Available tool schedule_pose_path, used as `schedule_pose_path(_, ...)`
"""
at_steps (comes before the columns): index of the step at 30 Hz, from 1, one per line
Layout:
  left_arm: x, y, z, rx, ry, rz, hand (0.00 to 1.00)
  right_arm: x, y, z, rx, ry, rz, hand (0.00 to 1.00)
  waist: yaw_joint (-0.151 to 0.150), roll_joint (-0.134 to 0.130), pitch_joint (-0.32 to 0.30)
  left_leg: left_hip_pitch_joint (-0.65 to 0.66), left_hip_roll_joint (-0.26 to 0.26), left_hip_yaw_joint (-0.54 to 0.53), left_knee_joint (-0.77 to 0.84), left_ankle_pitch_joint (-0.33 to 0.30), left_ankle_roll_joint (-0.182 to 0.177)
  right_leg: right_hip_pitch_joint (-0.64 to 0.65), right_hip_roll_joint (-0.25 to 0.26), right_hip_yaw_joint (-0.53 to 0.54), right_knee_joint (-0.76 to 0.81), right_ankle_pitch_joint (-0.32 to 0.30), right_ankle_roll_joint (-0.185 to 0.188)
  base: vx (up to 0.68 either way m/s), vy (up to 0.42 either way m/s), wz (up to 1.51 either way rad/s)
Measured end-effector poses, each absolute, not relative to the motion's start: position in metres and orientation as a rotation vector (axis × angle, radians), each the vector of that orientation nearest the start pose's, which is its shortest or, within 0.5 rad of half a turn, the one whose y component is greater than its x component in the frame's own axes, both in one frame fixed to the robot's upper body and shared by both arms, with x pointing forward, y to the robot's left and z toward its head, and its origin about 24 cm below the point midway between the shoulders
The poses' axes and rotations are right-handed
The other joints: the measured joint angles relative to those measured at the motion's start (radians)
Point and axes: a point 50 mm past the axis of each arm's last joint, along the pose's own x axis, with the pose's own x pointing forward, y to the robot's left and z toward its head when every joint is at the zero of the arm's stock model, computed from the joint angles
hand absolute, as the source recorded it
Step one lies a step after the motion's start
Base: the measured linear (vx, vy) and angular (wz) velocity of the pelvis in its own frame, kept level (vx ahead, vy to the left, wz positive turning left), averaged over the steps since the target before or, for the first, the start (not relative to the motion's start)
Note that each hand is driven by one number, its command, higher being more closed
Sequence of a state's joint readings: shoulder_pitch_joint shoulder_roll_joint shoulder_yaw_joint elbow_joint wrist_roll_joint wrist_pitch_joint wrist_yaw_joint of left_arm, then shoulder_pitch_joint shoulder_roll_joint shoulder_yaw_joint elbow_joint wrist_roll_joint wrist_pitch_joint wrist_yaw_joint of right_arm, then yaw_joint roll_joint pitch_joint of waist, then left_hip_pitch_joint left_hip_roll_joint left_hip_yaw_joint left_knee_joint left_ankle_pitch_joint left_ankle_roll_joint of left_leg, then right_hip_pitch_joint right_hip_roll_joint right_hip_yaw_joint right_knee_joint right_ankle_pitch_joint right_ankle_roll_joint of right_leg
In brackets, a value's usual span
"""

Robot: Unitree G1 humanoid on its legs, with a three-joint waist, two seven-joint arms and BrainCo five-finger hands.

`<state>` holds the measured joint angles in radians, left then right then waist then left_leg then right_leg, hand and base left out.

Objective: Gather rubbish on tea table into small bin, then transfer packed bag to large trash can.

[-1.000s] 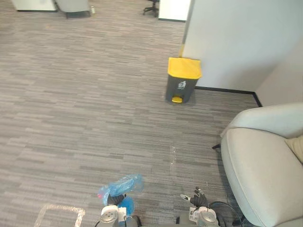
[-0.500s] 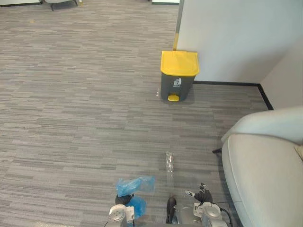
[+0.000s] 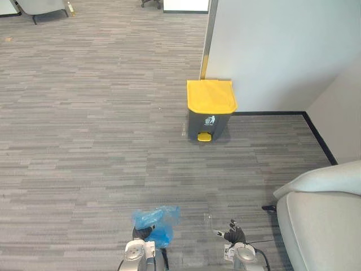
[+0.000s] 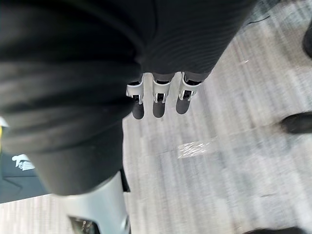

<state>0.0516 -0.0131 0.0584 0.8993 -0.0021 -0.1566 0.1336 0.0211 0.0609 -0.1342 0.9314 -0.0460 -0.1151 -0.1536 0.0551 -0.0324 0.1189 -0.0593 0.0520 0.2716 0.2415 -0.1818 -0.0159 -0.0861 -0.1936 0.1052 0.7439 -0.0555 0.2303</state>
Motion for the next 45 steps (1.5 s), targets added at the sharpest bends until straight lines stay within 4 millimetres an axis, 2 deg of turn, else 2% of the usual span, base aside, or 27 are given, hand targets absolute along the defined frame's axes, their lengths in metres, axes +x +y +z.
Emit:
schedule_pose_path(1, 0.148, 0.162, -0.136, 0.013, 0.803, 0.192, 1.0, 0.146, -0.156, -0.14, 0.009, 0.852, -0.231, 0.0, -0.008, 0.005, 0.008, 0.064, -0.013, 0.001, -0.021, -0.013, 0.007, -0.082, 0.006, 0.006, 0.182, -0.009, -0.01, 0.38, 0.125, 0.08)
schedule_pose_path(3, 0.147, 0.161, -0.137, 0.009, 0.808, 0.196, 1.0, 0.144, -0.157, -0.14, 0.008, 0.847, -0.235, 0.0, -0.014, 0.009, 0.01, 0.154, -0.018, 0.012, -0.06, -0.017, 0.014, -0.177, 0.012, -0.043, 0.28, -0.061, -0.055, 0.42, 0.082, 0.06)
schedule_pose_path(4, 0.148, 0.163, -0.136, 0.016, 0.804, 0.207, 1.0, 0.147, -0.157, -0.138, 0.007, 0.834, -0.232, 0.0, -0.016, 0.015, 0.015, 0.211, -0.014, 0.016, -0.098, -0.017, 0.014, -0.222, 0.011, -0.121, 0.256, -0.111, -0.109, 0.37, 0.018, 0.01)
schedule_pose_path(6, 0.149, 0.165, -0.135, 0.016, 0.801, 0.221, 1.0, 0.148, -0.157, -0.138, 0.009, 0.83, -0.233, 0.0, -0.025, 0.014, 0.015, 0.265, -0.005, 0.017, -0.139, -0.017, 0.015, -0.268, 0.012, -0.229, 0.099, -0.141, -0.147, 0.36, -0.048, 0.18)
schedule_pose_path(7, 0.15, 0.166, -0.135, 0.013, 0.801, 0.225, 1.0, 0.15, -0.158, -0.137, 0.011, 0.825, -0.237, 0.0, -0.033, 0.012, 0.016, 0.284, -0.004, 0.01, -0.161, -0.026, 0.011, -0.28, 0.028, -0.279, -0.088, -0.115, -0.17, 0.28, -0.086, 0.29)
schedule_pose_path(8, 0.15, 0.166, -0.136, 0.012, 0.801, 0.227, 1.0, 0.15, -0.158, -0.137, 0.012, 0.823, -0.238, 0.0, -0.038, 0.012, 0.016, 0.289, -0.003, 0.004, -0.165, -0.033, 0.005, -0.278, 0.037, -0.285, -0.148, -0.096, -0.174, 0.46, -0.193, 0.51)
schedule_pose_path(9, 0.149, 0.168, -0.136, 0.015, 0.802, 0.232, 1.0, 0.15, -0.158, -0.138, 0.016, 0.831, -0.243, 0.0, -0.053, -0.003, 0.019, 0.309, -0.014, -0.031, -0.171, -0.069, -0.029, -0.26, 0.06, -0.275, -0.361, 0.01, -0.175, 0.43, -0.185, 0.31)
schedule_pose_path(10, 0.148, 0.166, -0.138, 0.003, 0.822, 0.238, 1.0, 0.154, -0.165, -0.137, 0.002, 0.827, -0.247, 0.0, -0.049, 0.012, 0.034, 0.338, -0.007, -0.059, -0.173, -0.092, -0.049, -0.254, 0.087, -0.259, -0.377, 0.081, -0.216, 0.51, -0.197, 0.18)
schedule_pose_path(12, 0.143, 0.16, -0.142, -0.017, 0.846, 0.236, 1.0, 0.157, -0.172, -0.136, -0.012, 0.821, -0.263, 0.0, -0.048, 0.053, 0.037, 0.333, 0.024, -0.084, -0.15, -0.082, -0.045, -0.242, 0.113, -0.266, -0.373, 0.028, -0.229, 0.36, -0.133, -0.14)
schedule_pose_path(14, 0.143, 0.159, -0.142, -0.017, 0.848, 0.232, 1.0, 0.157, -0.174, -0.136, -0.013, 0.823, -0.274, 0.0, -0.051, 0.056, 0.037, 0.338, 0.041, -0.094, -0.108, -0.064, -0.05, -0.224, 0.122, -0.278, -0.345, -0.024, -0.238, 0.33, -0.15, 0.07)
schedule_pose_path(15, 0.143, 0.156, -0.142, -0.026, 0.847, 0.227, 1.0, 0.154, -0.174, -0.137, -0.013, 0.832, -0.275, 0.0, -0.054, 0.056, 0.037, 0.307, 0.06, -0.105, -0.004, -0.058, -0.061, -0.185, 0.128, -0.292, -0.362, -0.044, -0.24, 0.3, -0.169, 0.32)
schedule_pose_path(18, 0.146, 0.151, -0.141, -0.036, 0.84, 0.21, 1.0, 0.148, -0.173, -0.139, -0.019, 0.847, -0.268, 0.0, -0.053, 0.048, 0.033, 0.131, 0.12, -0.121, 0.416, 0.051, -0.192, -0.083, 0.137, -0.298, -0.43, -0.065, -0.247, 0.32, -0.147, 0.1)
schedule_pose_path(19, 0.142, 0.152, -0.142, -0.042, 0.849, 0.207, 1.0, 0.148, -0.172, -0.139, -0.021, 0.846, -0.262, 0.0, -0.047, 0.055, 0.03, 0.044, 0.176, -0.089, 0.602, 0.053, -0.175, -0.028, 0.159, -0.296, -0.474, -0.072, -0.261, 0.32, -0.014, -0.32)
schedule_pose_path(20, 0.141, 0.153, -0.143, -0.042, 0.851, 0.21, 1.0, 0.147, -0.171, -0.139, -0.016, 0.851, -0.263, 0.0, -0.045, 0.063, 0.024, 0.019, 0.19, -0.07, 0.62, 0.013, -0.153, -0.004, 0.162, -0.287, -0.49, -0.068, -0.26, 0.32, 0.012, -0.36)
schedule_pose_path(23, 0.143, 0.154, -0.139, -0.043, 0.826, 0.212, 1.0, 0.146, -0.169, -0.14, 0.016, 0.856, -0.28, 0.0, -0.034, 0.045, 0.029, -0.024, 0.179, 0.002, 0.43, -0.077, -0.088, 0.081, 0.149, -0.238, -0.561, -0.061, -0.247, 0.33, 0.079, -0.43)
schedule_pose_path(25, 0.144, 0.153, -0.139, -0.042, 0.823, 0.209, 1.0, 0.145, -0.172, -0.14, 0.02, 0.857, -0.294, 0.0, -0.022, 0.038, 0.021, -0.044, 0.135, -0.04, 0.153, -0.055, -0.083, 0.099, 0.124, -0.197, -0.579, -0.066, -0.213, 0.27, 0.196, -0.6)
schedule_pose_path(26, 0.144, 0.153, -0.14, -0.042, 0.827, 0.207, 1.0, 0.144, -0.174, -0.14, 0.015, 0.859, -0.3, 0.0, -0.021, 0.05, 0.016, -0.046, 0.119, -0.085, 0.013, 0.027, -0.095, 0.104, 0.122, -0.179, -0.579, -0.075, -0.185, 0.27, 0.265, -0.5)
schedule_pose_path(27, 0.144, 0.152, -0.14, -0.045, 0.828, 0.209, 1.0, 0.141, -0.177, -0.142, 0.009, 0.873, -0.303, 0.0, -0.017, 0.047, 0.012, -0.035, 0.103, -0.095, 0.006, 0.081, -0.098, 0.104, 0.118, -0.159, -0.578, -0.082, -0.169, 0.26, 0.266, -0.38)
schedule_pose_path(30, 0.142, 0.16, -0.142, -0.018, 0.843, 0.215, 1.0, 0.128, -0.167, -0.149, 0.029, 0.929, -0.288, 0.0, -0.016, -0.002, -0.024, -0.001, 0.037, -0.042, -0.022, 0.045, -0.059, 0.108, 0.051, -0.12, -0.579, -0.096, -0.14, 0.28, 0.265, -0.32)
schedule_pose_path(33, 0.138, 0.156, -0.144, -0.012, 0.866, 0.196, 1.0, 0.13, -0.17, -0.148, 0.021, 0.916, -0.293, 0.0, -0.015, 0.013, -0.016, 0.088, 0.017, 0.017, -0.064, 0.004, -0.033, 0.03, 0.037, -0.074, -0.356, -0.093, -0.135, 0.18, 0.254, -0.55)
schedule_pose_path(35, 0.136, 0.158, -0.145, 0.005, 0.87, 0.187, 1.0, 0.134, -0.171, -0.145, 0.02, 0.894, -0.293, 0.0, -0.026, 0.017, -0.015, 0.126, 0.005, 0.034, -0.078, -0.012, -0.02, -0.079, 0.025, -0.065, -0.121, -0.054, -0.095, 0.15, 0.17, -0.22)
schedule_pose_path(38, 0.135, 0.167, -0.145, 0.025, 0.874, 0.199, 1.0, 0.135, -0.171, -0.145, 0.024, 0.895, -0.293, 0.0, -0.032, 0.01, -0.011, 0.208, -0.001, 0.041, -0.108, -0.019, -0.008, -0.161, 0.005, -0.146, 0.057, -0.129, -0.114, 0.28, 0.058, 0.1)
schedule_pose_path(41, 0.139, 0.169, -0.143, 0.031, 0.863, 0.198, 1.0, 0.142, -0.174, -0.143, 0.03, 0.878, -0.297, 0.0, -0.045, 0.029, -0.001, 0.248, 0.031, 0.031, -0.148, -0.021, -0.013, -0.206, 0.049, -0.268, -0.088, -0.177, -0.156, 0.3, -0.07, 0.13)
schedule_pose_path(42, 0.139, 0.17, -0.143, 0.034, 0.863, 0.198, 1.0, 0.143, -0.174, -0.143, 0.033, 0.876, -0.3, 0.0, -0.051, 0.031, 0.002, 0.262, 0.038, 0.021, -0.155, -0.021, -0.013, -0.205, 0.08, -0.271, -0.224, -0.142, -0.171, 0.32, -0.149, 0.23)
schedule_pose_path(43, 0.139, 0.172, -0.144, 0.041, 0.867, 0.198, 1.0, 0.14, -0.173, -0.144, 0.036, 0.887, -0.302, 0.0, -0.053, 0.008, 0.006, 0.282, 0.02, 0.006, -0.157, -0.026, -0.02, -0.178, 0.099, -0.247, -0.388, -0.035, -0.184, 0.4, -0.19, 0.25)
schedule_pose_path(44, 0.139, 0.173, -0.144, 0.043, 0.866, 0.199, 1.0, 0.138, -0.173, -0.145, 0.038, 0.895, -0.302, 0.0, -0.055, -0.01, 0.01, 0.293, 0.009, -0.008, -0.156, -0.031, -0.029, -0.173, 0.099, -0.235, -0.419, 0.035, -0.223, 0.29, -0.129, 0.07)
schedule_pose_path(45, 0.139, 0.169, -0.145, 0.018, 0.88, 0.211, 1.0, 0.143, -0.181, -0.143, 0.025, 0.879, -0.312, 0.0, -0.053, 0.03, 0.021, 0.307, 0.04, -0.03, -0.155, -0.045, -0.048, -0.153, 0.125, -0.243, -0.402, 0.025, -0.229, 0.26, -0.096, -0.07)
